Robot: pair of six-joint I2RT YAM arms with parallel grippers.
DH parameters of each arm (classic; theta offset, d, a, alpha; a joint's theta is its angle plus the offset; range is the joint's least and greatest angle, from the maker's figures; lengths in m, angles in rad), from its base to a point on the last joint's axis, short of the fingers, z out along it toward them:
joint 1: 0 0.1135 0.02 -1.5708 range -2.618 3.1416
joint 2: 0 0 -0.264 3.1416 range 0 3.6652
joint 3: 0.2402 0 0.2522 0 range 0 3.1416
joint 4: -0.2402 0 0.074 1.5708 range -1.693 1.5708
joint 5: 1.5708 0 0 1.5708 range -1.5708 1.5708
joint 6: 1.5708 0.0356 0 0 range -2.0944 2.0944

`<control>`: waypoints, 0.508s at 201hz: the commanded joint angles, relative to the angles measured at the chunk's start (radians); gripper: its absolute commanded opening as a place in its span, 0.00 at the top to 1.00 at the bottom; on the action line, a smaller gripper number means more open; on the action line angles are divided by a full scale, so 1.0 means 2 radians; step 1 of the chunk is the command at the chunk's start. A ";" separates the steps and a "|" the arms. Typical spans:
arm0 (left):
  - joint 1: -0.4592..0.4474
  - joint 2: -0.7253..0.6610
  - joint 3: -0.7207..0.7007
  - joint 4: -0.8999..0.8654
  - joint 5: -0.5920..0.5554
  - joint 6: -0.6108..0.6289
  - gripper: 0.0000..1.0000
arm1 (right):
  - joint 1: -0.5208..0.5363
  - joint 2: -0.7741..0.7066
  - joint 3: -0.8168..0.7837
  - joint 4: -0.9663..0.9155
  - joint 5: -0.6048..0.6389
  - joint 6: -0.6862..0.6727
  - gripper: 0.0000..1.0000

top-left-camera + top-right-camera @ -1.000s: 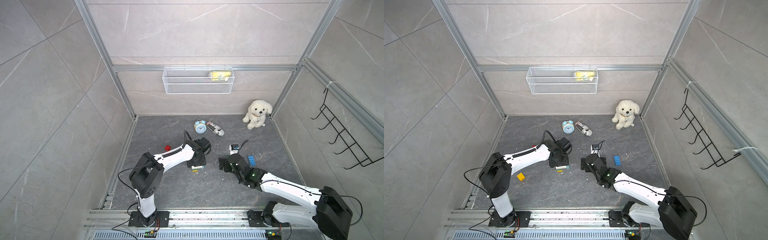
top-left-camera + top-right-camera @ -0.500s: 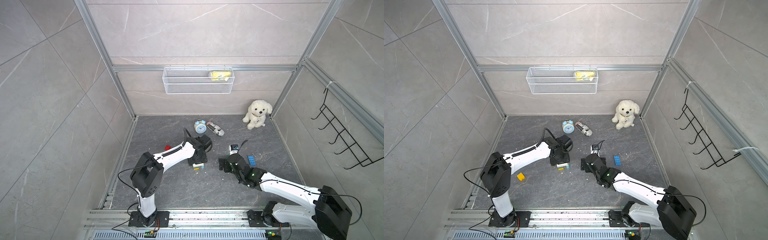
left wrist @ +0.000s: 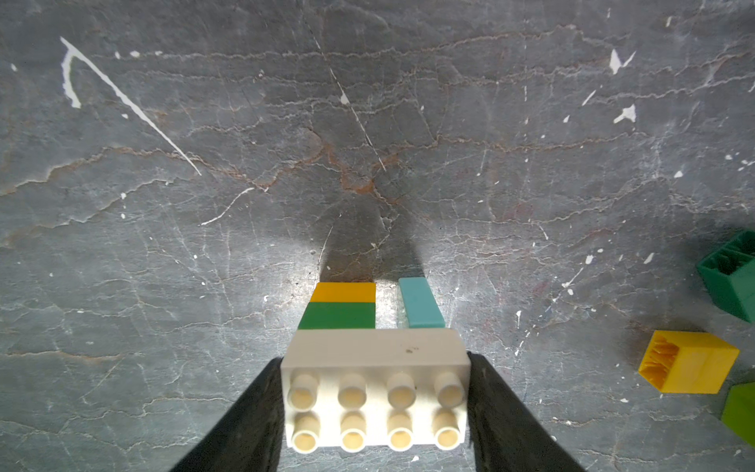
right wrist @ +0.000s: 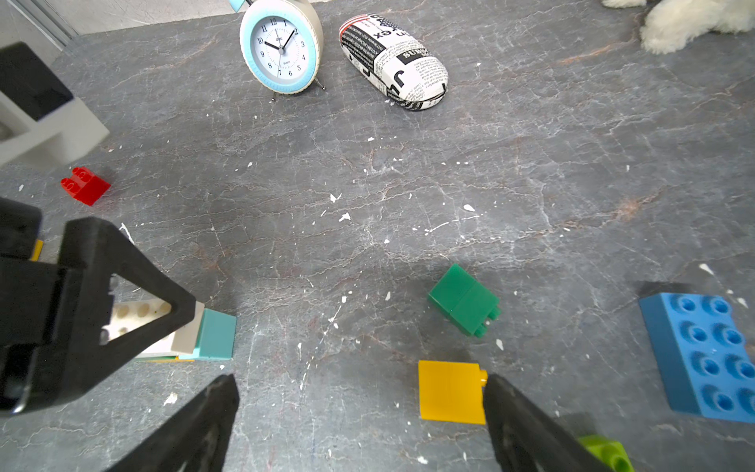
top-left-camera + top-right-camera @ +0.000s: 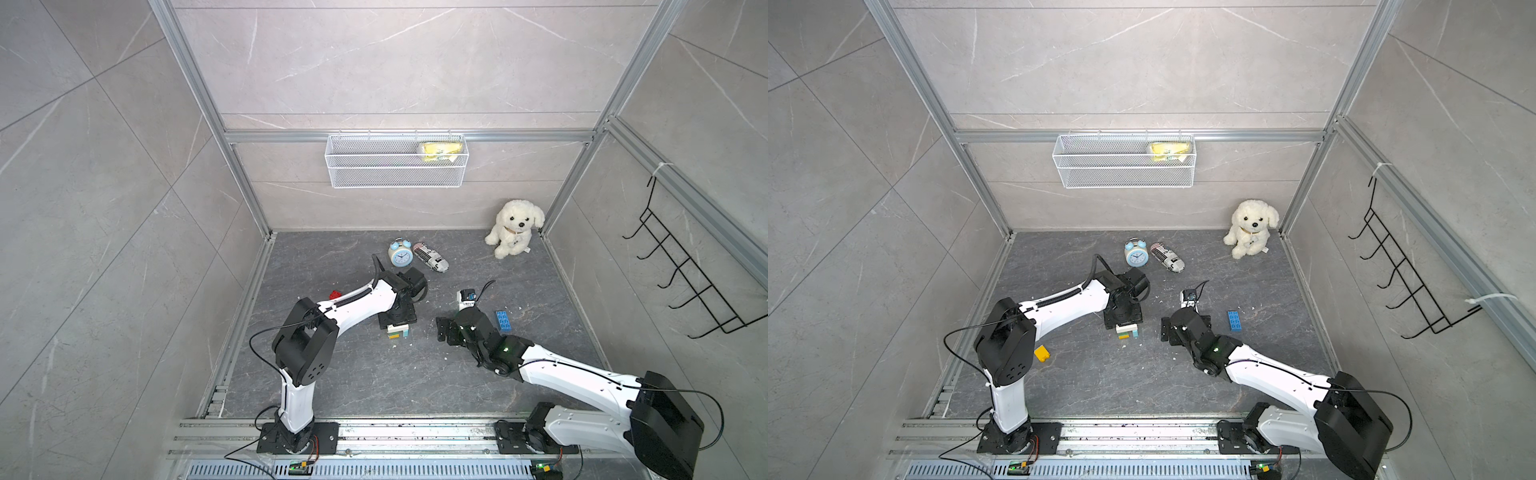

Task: Assemble the letter h with lego
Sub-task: Assemble the lego brick with the lego brick.

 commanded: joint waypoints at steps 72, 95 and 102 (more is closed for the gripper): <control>0.003 0.019 0.025 -0.038 -0.014 0.016 0.63 | -0.003 -0.002 0.014 -0.014 0.000 0.005 0.03; 0.007 0.026 0.015 -0.029 0.000 0.016 0.62 | -0.004 -0.004 0.013 -0.013 0.001 0.006 0.04; 0.008 0.027 0.011 -0.026 0.003 0.014 0.62 | -0.004 -0.004 0.013 -0.014 0.001 0.006 0.03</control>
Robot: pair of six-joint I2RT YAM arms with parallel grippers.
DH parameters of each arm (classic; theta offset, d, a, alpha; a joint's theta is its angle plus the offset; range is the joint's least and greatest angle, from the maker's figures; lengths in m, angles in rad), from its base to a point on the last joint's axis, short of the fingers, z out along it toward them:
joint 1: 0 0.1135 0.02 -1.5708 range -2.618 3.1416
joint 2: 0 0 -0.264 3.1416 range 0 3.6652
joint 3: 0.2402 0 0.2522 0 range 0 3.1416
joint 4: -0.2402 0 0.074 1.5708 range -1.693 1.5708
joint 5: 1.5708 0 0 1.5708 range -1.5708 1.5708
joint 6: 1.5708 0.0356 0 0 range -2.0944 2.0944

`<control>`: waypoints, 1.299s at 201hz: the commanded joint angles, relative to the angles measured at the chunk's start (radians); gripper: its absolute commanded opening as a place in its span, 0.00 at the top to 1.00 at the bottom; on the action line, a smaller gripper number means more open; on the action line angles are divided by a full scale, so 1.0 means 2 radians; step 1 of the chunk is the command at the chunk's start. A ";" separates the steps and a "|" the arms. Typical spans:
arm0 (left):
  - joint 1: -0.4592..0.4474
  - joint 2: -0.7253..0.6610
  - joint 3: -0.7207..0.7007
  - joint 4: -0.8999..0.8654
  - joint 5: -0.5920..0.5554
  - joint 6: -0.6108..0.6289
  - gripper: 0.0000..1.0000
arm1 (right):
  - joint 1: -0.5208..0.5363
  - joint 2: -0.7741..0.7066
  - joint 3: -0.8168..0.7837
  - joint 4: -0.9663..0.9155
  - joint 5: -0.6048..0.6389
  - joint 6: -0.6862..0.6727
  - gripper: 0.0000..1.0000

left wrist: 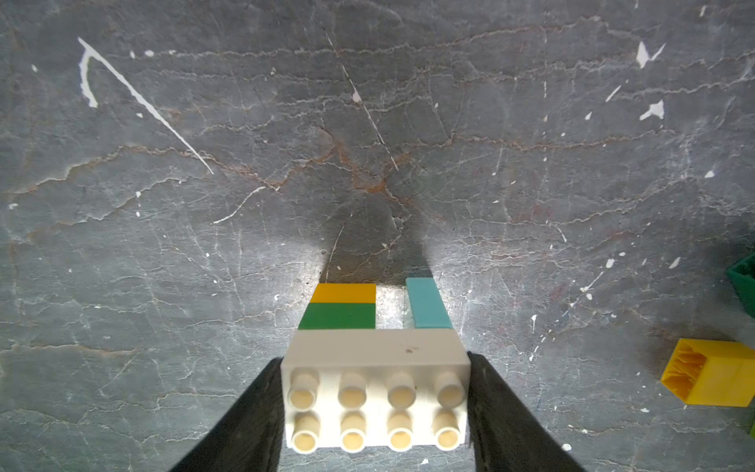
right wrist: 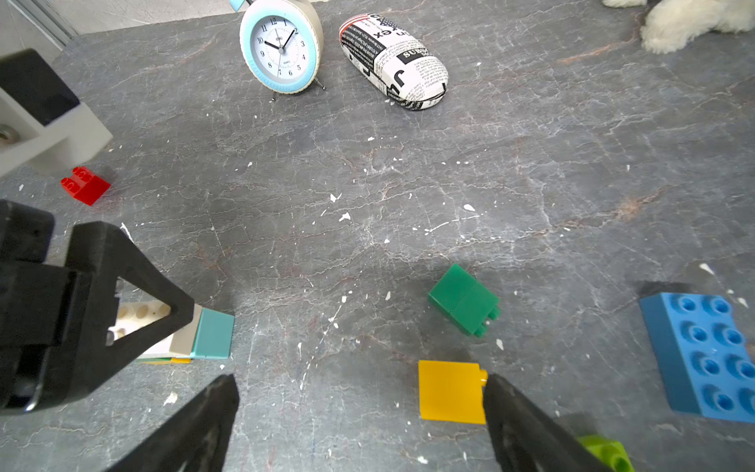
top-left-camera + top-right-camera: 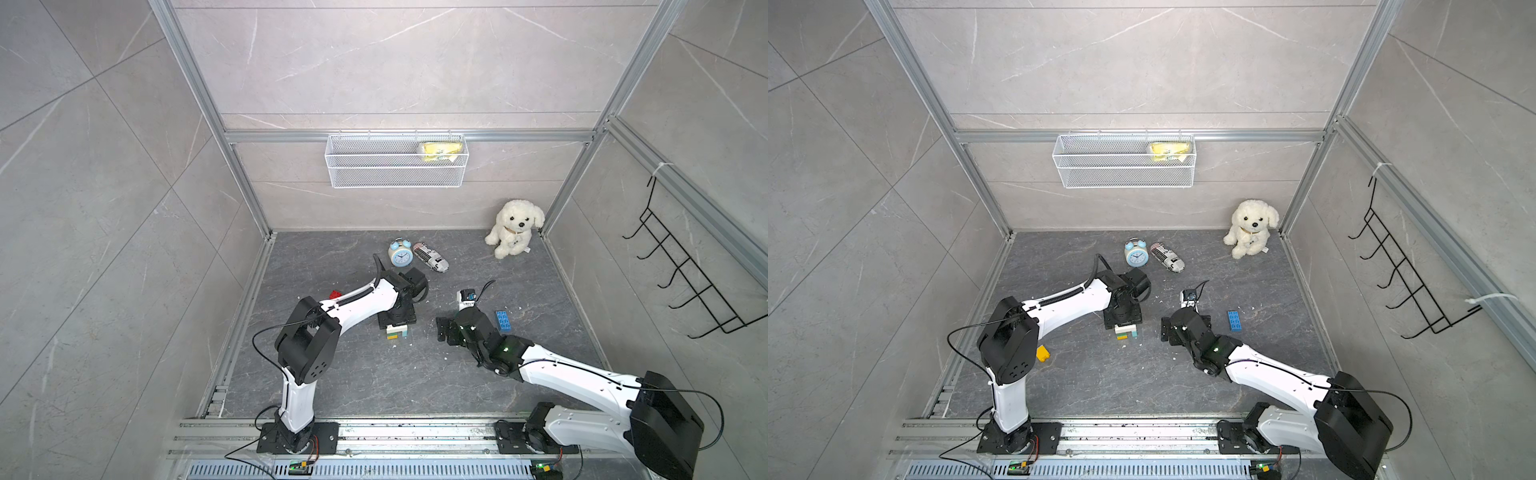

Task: Assemble the letter h with lego
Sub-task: Assemble the lego brick with the lego brick.

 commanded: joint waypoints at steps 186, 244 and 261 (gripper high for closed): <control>-0.007 0.057 -0.043 0.023 0.009 0.015 0.60 | -0.004 -0.027 0.001 -0.013 0.022 0.011 0.04; -0.005 0.029 -0.008 0.003 0.005 0.023 0.22 | -0.005 -0.026 0.000 -0.012 0.024 0.010 0.02; -0.005 0.016 0.012 -0.007 0.002 0.028 0.06 | -0.005 -0.025 0.000 -0.013 0.024 0.010 0.02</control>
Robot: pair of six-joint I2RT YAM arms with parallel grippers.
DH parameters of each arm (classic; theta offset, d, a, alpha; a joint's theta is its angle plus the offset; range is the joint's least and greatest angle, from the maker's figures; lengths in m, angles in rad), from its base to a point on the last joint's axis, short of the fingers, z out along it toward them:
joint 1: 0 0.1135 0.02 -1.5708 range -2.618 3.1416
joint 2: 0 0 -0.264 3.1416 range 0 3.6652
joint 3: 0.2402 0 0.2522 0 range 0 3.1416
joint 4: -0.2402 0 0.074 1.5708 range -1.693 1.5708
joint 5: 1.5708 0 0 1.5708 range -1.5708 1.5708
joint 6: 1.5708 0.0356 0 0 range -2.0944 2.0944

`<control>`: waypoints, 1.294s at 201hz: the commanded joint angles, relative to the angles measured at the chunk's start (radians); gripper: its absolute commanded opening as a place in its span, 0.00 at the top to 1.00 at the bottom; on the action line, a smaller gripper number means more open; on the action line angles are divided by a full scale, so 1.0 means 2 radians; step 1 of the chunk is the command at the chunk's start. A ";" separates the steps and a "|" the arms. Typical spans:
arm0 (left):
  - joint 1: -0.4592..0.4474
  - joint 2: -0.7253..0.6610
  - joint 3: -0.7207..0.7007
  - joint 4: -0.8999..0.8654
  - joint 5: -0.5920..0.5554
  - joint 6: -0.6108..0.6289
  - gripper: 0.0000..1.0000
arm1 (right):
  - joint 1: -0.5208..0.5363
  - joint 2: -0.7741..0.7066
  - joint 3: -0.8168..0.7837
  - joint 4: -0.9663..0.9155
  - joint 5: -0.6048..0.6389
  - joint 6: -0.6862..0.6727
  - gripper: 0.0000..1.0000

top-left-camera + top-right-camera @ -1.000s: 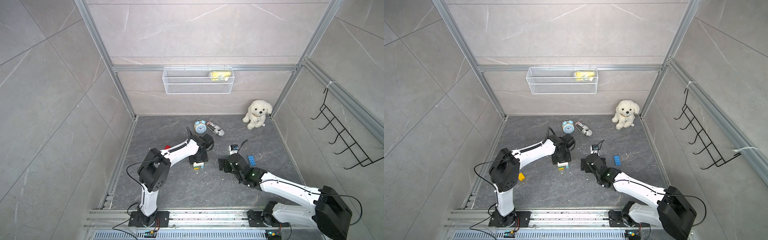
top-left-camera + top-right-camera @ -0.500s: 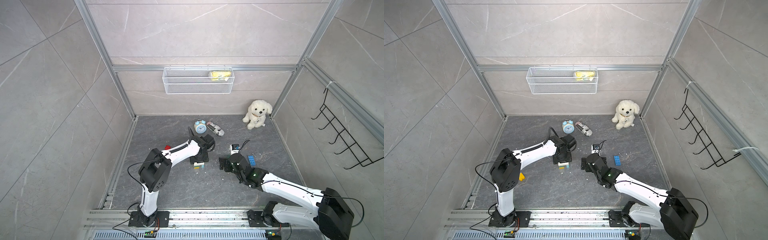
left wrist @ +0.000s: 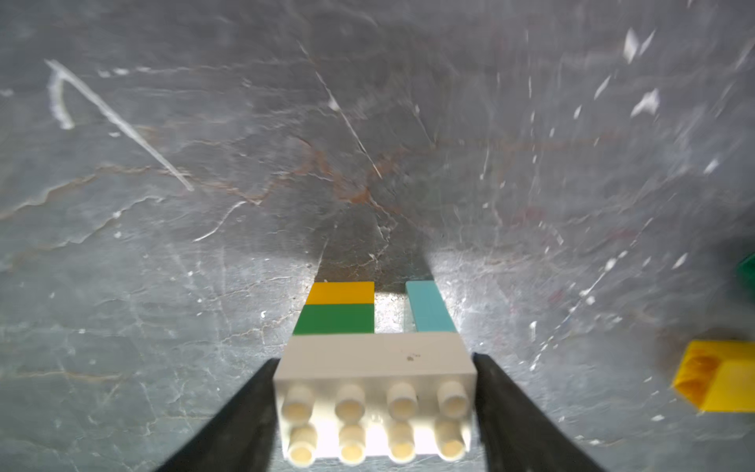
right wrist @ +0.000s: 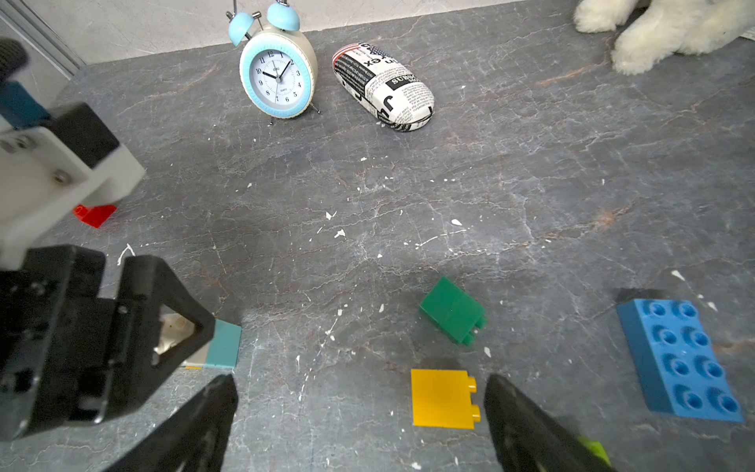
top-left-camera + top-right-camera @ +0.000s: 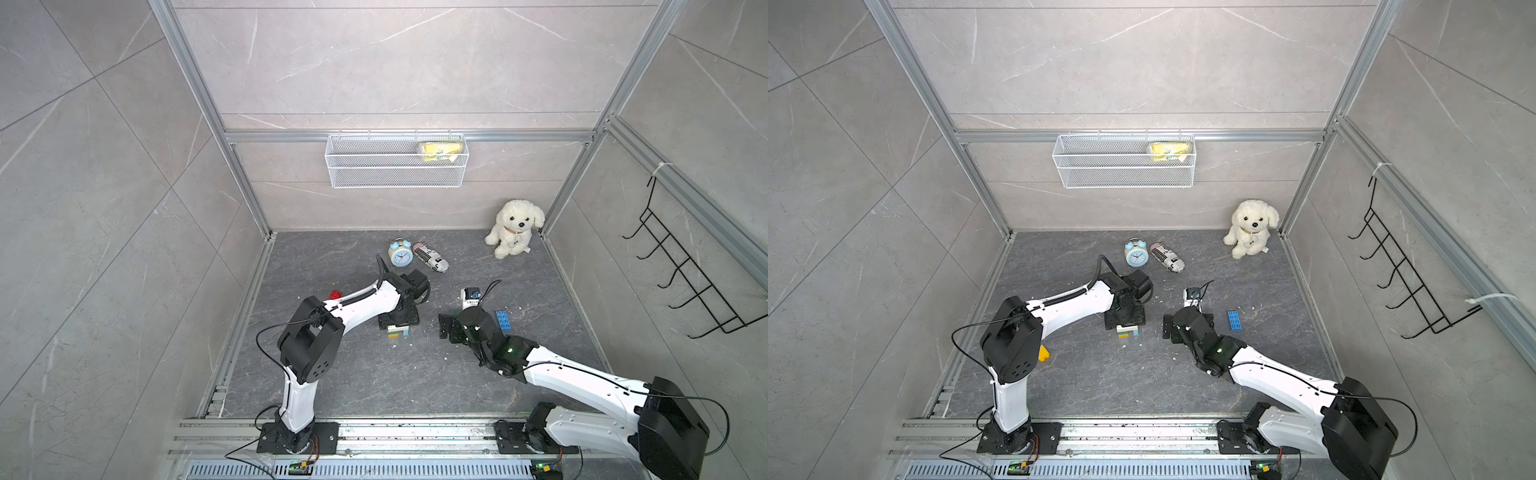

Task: Assemble the letter h with lego
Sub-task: Assemble the lego brick with the lego brick, then pick up the lego brick from the center of the board.

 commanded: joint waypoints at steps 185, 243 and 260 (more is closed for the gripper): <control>-0.015 -0.385 -0.379 0.212 -0.065 0.133 0.01 | -0.150 0.055 0.072 -0.231 -0.078 0.046 0.07; -0.035 -0.487 -0.476 0.276 -0.117 0.154 0.01 | -0.220 0.085 0.058 -0.261 -0.167 0.002 0.18; -0.035 -0.535 -0.504 0.286 -0.126 0.149 0.00 | -0.220 0.094 0.056 -0.256 -0.175 0.000 0.22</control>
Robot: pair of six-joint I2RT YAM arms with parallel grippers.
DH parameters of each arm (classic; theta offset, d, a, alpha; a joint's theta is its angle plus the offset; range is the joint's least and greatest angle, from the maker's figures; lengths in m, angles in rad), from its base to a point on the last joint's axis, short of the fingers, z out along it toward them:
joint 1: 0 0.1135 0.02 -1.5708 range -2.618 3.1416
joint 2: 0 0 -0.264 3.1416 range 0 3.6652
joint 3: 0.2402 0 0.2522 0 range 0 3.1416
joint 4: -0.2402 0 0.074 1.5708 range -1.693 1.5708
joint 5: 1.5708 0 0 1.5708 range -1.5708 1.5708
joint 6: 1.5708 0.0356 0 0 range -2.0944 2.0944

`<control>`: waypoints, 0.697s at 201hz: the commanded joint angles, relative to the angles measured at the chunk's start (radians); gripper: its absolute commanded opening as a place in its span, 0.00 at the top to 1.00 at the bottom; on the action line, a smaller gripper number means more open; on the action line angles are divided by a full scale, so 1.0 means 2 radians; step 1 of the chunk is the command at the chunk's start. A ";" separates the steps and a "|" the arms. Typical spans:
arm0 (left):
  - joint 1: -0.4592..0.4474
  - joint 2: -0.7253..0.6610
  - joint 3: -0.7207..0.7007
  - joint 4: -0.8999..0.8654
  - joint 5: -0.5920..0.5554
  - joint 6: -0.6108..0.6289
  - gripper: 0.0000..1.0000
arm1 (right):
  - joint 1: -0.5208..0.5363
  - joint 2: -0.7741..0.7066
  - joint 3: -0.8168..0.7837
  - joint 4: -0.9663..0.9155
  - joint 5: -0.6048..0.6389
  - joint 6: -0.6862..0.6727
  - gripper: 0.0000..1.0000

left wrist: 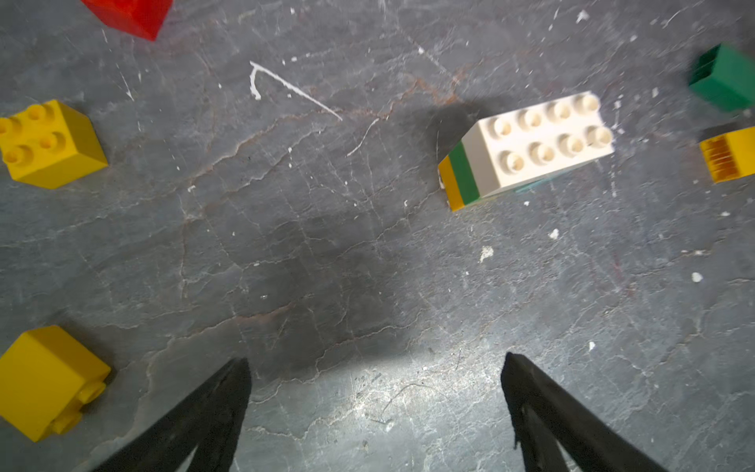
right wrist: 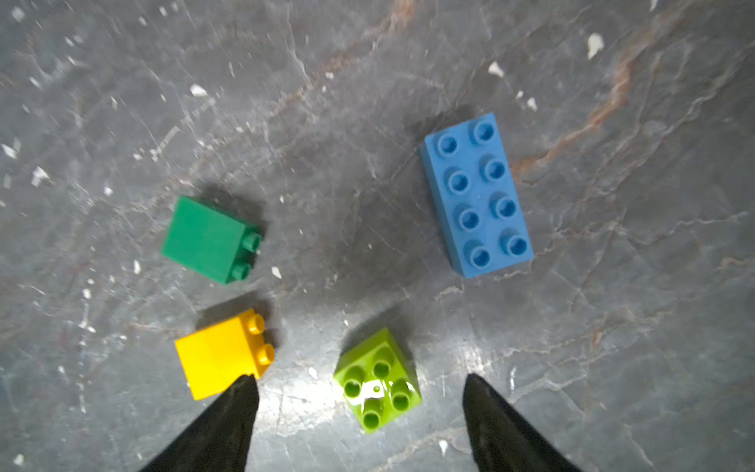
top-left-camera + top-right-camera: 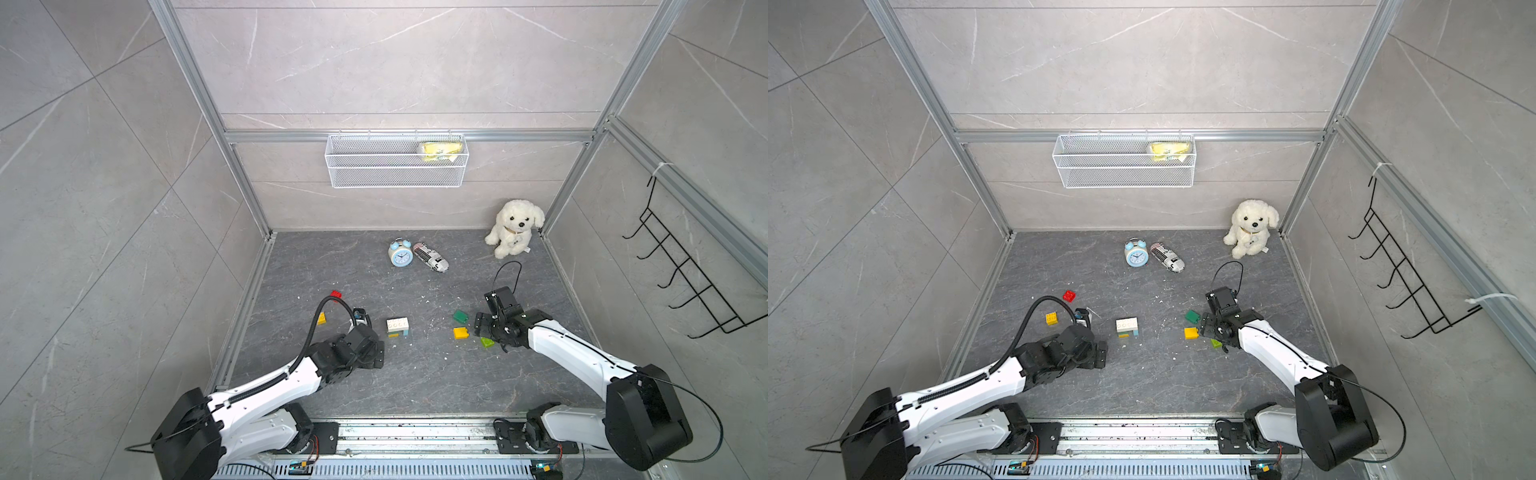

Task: Assemble the letter h with lego
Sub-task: Pick up the lego brick from the center of the board.

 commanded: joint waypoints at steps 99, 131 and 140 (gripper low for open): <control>-0.001 -0.101 -0.037 0.023 -0.040 0.001 0.00 | -0.001 0.067 0.006 -0.026 -0.033 -0.026 0.32; -0.002 -0.096 -0.036 0.026 -0.036 0.001 0.00 | -0.001 0.078 0.017 -0.035 -0.028 -0.033 0.35; -0.002 -0.096 -0.037 0.026 -0.036 0.001 0.00 | 0.000 0.084 0.022 -0.038 -0.027 -0.037 0.37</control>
